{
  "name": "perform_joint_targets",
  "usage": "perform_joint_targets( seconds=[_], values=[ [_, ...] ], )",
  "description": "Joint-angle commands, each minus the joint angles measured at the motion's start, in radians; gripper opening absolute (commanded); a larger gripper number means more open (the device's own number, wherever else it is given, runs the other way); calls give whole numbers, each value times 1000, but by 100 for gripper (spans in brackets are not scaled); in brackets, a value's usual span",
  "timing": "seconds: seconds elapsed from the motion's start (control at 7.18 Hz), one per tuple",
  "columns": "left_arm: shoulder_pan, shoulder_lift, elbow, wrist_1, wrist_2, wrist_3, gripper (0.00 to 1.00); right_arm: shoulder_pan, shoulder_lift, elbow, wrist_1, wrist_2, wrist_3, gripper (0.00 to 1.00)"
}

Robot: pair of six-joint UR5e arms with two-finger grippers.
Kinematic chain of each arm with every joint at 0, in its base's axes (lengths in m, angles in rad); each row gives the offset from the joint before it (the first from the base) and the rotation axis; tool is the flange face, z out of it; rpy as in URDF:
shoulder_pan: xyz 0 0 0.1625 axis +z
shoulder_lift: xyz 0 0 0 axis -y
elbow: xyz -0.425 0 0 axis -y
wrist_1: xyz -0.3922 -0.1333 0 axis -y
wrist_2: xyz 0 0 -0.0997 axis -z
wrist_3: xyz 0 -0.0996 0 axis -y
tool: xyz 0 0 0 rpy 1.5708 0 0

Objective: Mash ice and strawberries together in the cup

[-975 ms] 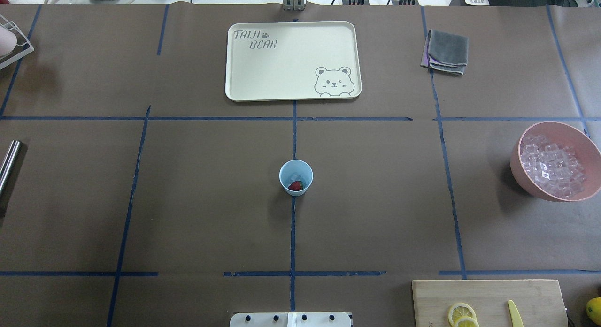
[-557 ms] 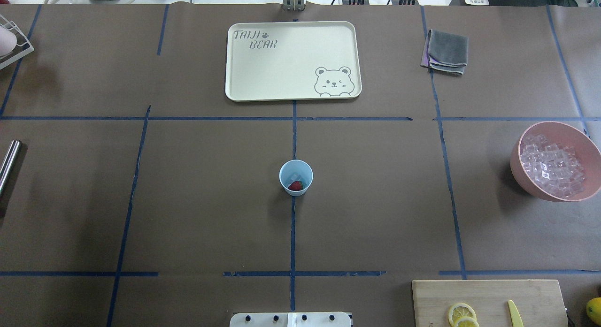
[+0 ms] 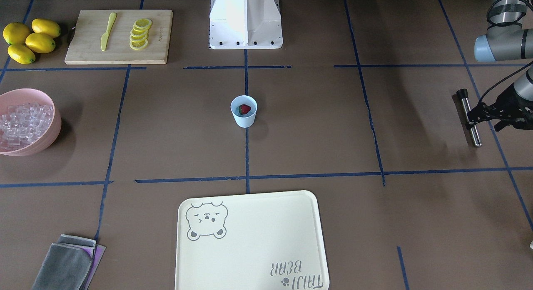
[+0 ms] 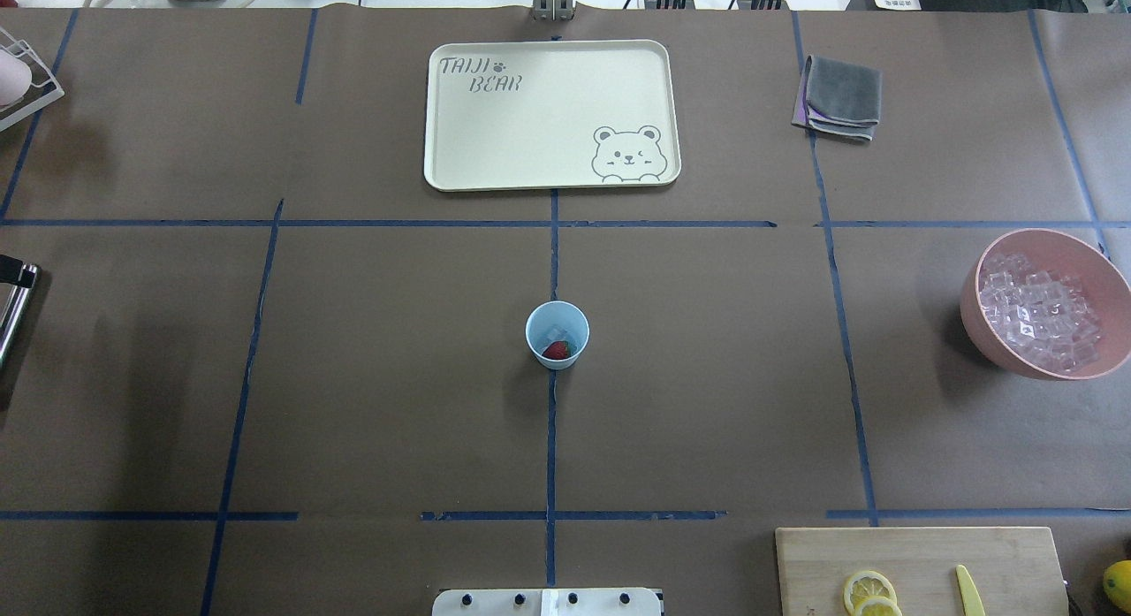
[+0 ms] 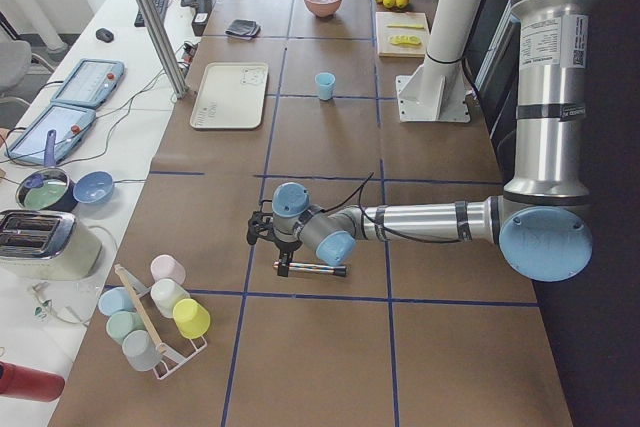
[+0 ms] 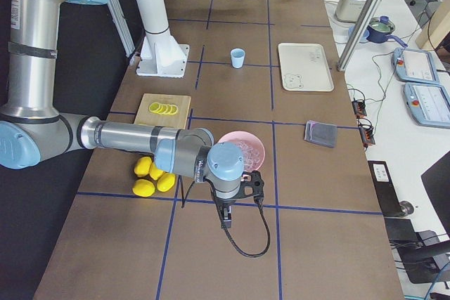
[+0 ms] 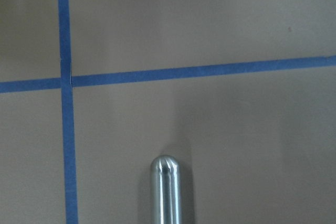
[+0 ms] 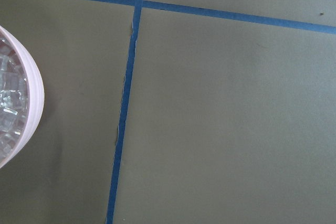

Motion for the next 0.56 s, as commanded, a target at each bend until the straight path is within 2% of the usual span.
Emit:
perform_joint_targets(
  seconds=[0.0,0.42],
  values=[
    [35,-10,21,-1,2,-2,97,0,-3,0,0,0,0,100],
    [40,-17,50,-4,2,1,90,0,-3,0,2,0,0,100]
  ],
)
